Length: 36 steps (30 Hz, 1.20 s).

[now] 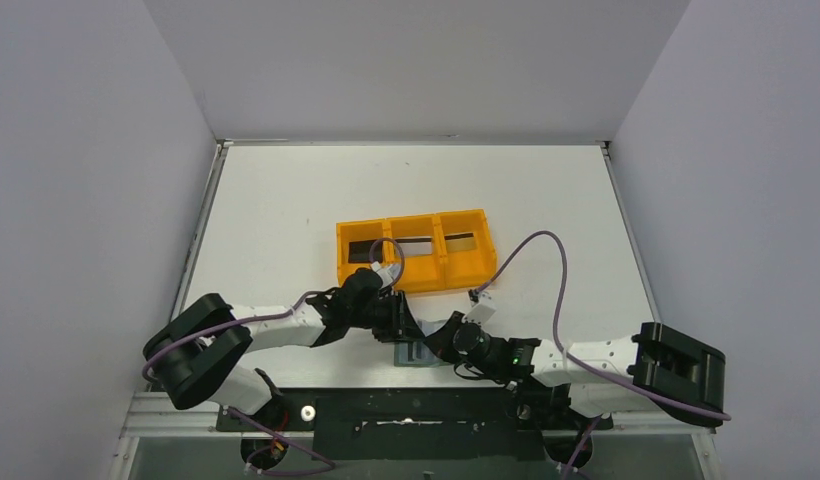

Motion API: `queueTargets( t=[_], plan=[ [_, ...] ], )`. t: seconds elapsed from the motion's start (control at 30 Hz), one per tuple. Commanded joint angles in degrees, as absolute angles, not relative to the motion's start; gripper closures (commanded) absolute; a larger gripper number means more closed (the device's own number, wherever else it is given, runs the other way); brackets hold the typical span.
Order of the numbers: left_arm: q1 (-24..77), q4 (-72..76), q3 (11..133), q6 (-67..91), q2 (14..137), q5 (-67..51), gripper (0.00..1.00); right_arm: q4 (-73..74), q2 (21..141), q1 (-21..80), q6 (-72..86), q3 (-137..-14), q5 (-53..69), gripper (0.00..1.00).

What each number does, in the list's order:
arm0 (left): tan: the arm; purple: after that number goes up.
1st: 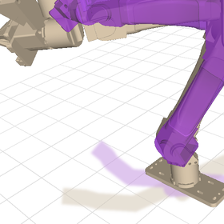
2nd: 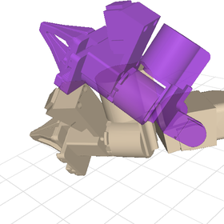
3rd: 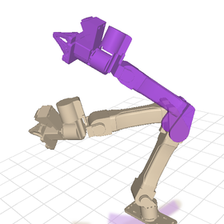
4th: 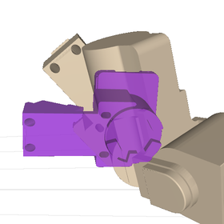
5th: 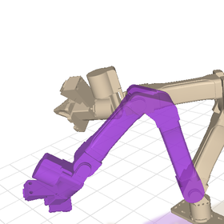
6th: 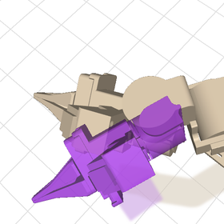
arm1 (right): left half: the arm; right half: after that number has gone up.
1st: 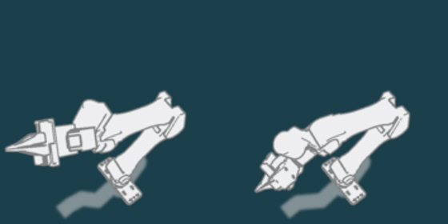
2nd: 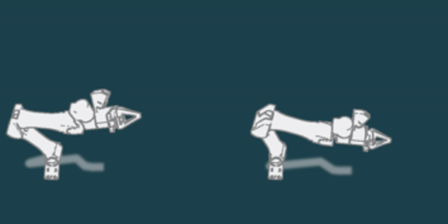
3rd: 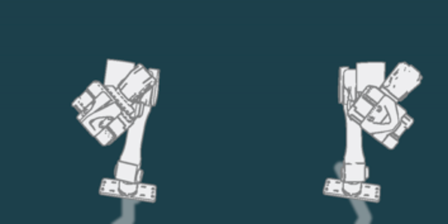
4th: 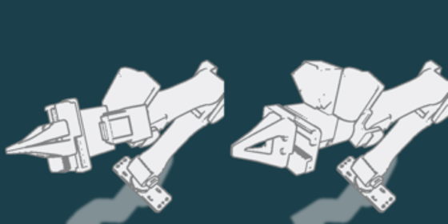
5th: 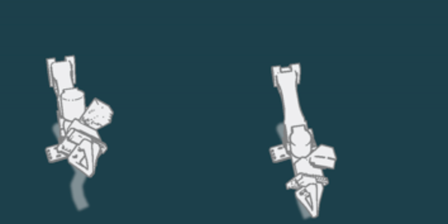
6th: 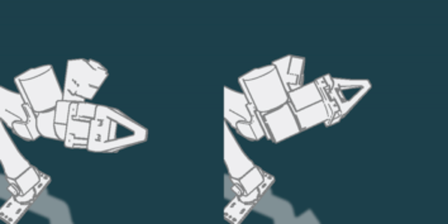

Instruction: Take the credit cards out of the card holder

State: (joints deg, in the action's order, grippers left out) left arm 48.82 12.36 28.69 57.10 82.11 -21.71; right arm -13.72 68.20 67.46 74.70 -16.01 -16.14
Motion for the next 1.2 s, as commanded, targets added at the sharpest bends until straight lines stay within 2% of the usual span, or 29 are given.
queueTargets(
  t=[0.0,0.1,0.27,0.37,0.43,0.77,1.1,1.17],
  plan=[
    [50.0,17.8,32.2,57.3,83.8,-22.2,0.74,-16.7,66.3,67.2,75.8,-15.3,-19.2,0.97],
    [50.4,18.1,32.4,57.3,84.6,-21.9,0.82,-15.8,65.5,67.1,76.1,-15.3,-19.2,0.94],
    [50.4,14.6,32.3,56.6,84.3,-18.6,0.98,-10.1,62.2,67.2,74.3,-17.4,-19.9,0.78],
    [50.4,11.4,31.9,55.2,83.1,-16.7,1.00,-4.2,60.1,67.4,74.2,-19.4,-21.4,0.65],
    [50.3,8.9,31.8,54.4,81.6,-15.8,1.00,-0.4,59.0,67.5,73.7,-21.0,-22.2,0.60],
    [49.7,-8.2,34.8,48.7,74.2,-9.8,1.00,14.0,58.6,67.6,73.0,-28.0,-25.8,0.53],
    [50.0,-19.6,41.5,46.6,74.4,-4.8,1.00,14.3,66.0,67.1,73.7,-30.0,-23.0,0.53],
    [50.2,-19.6,43.1,46.3,75.6,-5.4,0.96,13.4,67.1,67.0,74.0,-29.9,-22.5,0.54]
  ],
)
